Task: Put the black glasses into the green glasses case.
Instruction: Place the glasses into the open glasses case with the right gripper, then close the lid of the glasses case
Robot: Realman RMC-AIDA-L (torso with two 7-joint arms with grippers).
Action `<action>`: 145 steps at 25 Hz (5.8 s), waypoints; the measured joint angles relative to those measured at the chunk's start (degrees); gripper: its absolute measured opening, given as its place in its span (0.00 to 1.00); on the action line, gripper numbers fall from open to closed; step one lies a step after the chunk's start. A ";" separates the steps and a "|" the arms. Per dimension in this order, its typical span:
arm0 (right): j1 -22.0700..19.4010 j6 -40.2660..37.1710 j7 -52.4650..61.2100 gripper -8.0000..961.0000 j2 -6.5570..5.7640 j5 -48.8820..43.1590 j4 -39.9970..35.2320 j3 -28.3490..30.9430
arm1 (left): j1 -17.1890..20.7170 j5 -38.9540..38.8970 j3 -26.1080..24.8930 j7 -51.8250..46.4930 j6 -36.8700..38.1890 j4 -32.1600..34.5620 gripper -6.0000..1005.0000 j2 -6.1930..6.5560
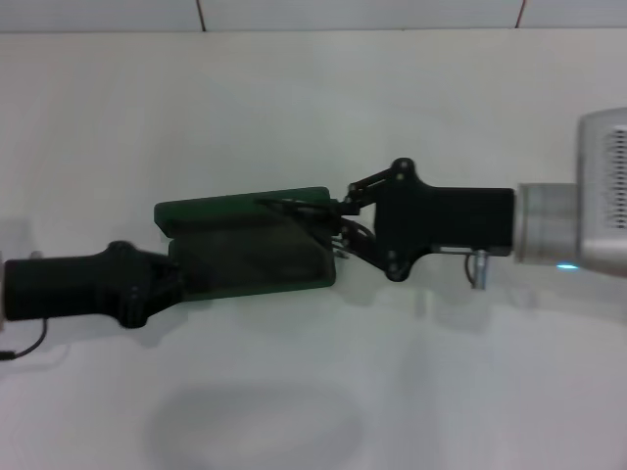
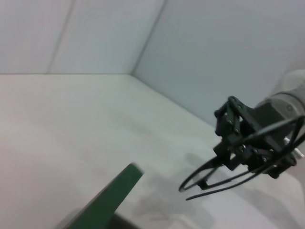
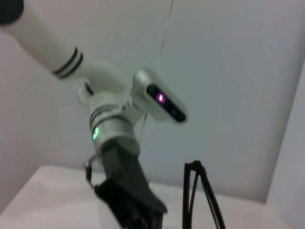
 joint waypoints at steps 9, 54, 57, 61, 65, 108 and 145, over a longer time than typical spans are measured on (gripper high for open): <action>4.58 13.43 0.73 0.12 -0.01 6.76 -2.22 -12.52 | 4.34 1.11 -0.78 0.05 -0.22 0.93 0.06 0.31; 8.82 23.95 12.43 0.14 -0.01 6.72 -3.04 -19.90 | 3.68 1.61 -0.52 0.10 0.16 1.26 0.07 0.33; 8.81 23.97 12.49 0.14 -0.01 6.81 -3.03 -19.90 | 3.68 1.61 -0.49 0.09 0.19 1.26 0.07 0.37; 8.51 24.02 12.54 0.16 -0.01 6.82 -3.04 -19.80 | 3.68 1.61 -0.49 0.05 0.22 1.26 0.08 0.38; 8.33 23.74 12.55 0.18 -0.01 7.59 -3.04 -19.76 | 3.68 1.61 -0.50 0.03 0.23 1.26 0.08 0.39; -12.66 1.58 7.31 0.57 -0.85 0.25 -2.32 -0.84 | -0.24 13.03 -0.97 -2.82 -8.94 3.45 0.09 -1.13; -14.34 -7.53 7.21 0.89 -3.59 -4.07 9.10 12.22 | -2.30 15.16 -6.28 -9.28 -11.05 6.31 0.10 -2.40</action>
